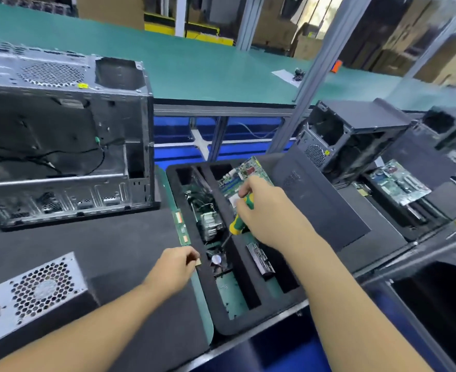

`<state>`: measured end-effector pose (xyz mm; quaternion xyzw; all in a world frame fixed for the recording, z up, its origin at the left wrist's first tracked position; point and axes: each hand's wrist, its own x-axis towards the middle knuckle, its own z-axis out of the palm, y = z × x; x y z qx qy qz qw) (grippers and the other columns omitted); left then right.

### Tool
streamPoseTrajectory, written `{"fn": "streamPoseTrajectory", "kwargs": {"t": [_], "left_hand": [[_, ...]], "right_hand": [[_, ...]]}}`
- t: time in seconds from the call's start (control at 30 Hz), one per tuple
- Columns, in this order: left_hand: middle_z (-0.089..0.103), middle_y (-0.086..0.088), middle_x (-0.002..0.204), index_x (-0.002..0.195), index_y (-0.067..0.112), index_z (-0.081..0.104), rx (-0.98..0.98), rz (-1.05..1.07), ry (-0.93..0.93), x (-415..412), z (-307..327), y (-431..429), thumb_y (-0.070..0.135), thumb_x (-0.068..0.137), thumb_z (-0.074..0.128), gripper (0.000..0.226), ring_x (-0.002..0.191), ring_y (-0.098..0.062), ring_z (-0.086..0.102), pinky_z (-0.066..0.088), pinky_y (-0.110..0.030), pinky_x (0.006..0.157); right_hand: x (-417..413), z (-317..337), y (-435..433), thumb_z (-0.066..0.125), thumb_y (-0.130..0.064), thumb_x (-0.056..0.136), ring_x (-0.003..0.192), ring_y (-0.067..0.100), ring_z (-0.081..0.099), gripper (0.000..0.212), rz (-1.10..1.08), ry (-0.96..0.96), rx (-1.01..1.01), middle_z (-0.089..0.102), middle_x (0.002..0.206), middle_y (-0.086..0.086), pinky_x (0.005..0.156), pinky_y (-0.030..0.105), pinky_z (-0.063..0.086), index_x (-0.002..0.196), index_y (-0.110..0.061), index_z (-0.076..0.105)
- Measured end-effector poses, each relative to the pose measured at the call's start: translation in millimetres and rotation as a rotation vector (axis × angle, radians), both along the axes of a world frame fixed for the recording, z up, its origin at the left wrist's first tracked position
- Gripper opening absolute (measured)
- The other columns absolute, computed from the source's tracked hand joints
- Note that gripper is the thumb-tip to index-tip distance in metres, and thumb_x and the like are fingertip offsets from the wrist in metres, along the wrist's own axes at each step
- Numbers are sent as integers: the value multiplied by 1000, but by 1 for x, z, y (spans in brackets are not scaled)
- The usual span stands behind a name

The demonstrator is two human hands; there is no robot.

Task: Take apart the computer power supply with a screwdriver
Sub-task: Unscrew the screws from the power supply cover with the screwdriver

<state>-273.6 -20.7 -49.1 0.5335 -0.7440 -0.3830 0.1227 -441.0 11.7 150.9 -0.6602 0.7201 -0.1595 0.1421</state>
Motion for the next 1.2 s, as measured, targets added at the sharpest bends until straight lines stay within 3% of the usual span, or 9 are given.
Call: {"fn": "streamPoseTrajectory", "kwargs": {"t": [0.23,0.43,0.57,0.63,0.7,0.9,1.0,1.1,1.2], "left_hand": [[60,8,124,113,28,68,-423,265,-473,125,14,-6,40,85,71,31,119,-19,56,37,-43,98],[24,-3,158,146,36,32,129,773,-673,188,20,39,102,57,30,111,147,-29,15,21,-62,108],[6,-11,164,155,35,12,354,951,-466,212,23,47,103,49,45,130,147,-42,11,19,-61,114],[26,-12,158,158,26,4,391,954,-159,229,20,49,94,45,64,145,145,-37,27,28,-50,117],[51,-4,139,157,18,8,380,961,45,245,15,53,81,47,78,145,134,-32,43,38,-47,111],[52,-9,138,137,9,47,555,1002,222,265,1,60,76,60,77,106,117,-31,55,50,-49,95],[68,-8,119,121,12,62,615,957,382,272,-1,58,75,52,79,95,109,-33,64,47,-54,101],[75,-4,107,118,15,66,688,903,551,277,-3,57,69,50,82,88,109,-30,67,40,-52,110],[76,3,104,115,15,68,618,890,524,276,-12,57,69,69,75,71,105,-22,68,43,-45,108]], "right_hand": [[53,-29,-36,58,-32,94,48,8,51,17,203,-251,58,54,78,-1,44,25,35,92,-21,45],[108,-111,-49,58,-27,87,78,32,69,21,241,-346,343,54,87,3,51,28,41,80,-24,37],[131,-174,-55,54,-22,91,67,18,49,18,198,-340,335,55,93,4,50,27,33,83,-21,38],[139,-197,-55,53,-13,91,75,20,45,18,147,-392,246,51,98,7,55,23,32,82,-20,38],[144,-216,-51,50,-8,92,82,26,48,19,96,-443,187,45,98,5,65,20,40,82,-20,39],[162,-255,-39,49,-32,95,130,29,35,28,229,94,425,32,145,1,105,36,32,123,-27,48],[184,-239,-41,49,-43,96,132,21,37,31,212,-245,336,37,145,-4,109,36,32,124,-30,53],[208,-220,-40,56,-67,79,128,0,44,52,210,-783,633,43,136,-25,115,35,29,128,-54,45],[229,-219,-35,69,-49,79,123,5,56,67,290,-961,806,61,129,-21,114,37,32,138,-45,37]]}}
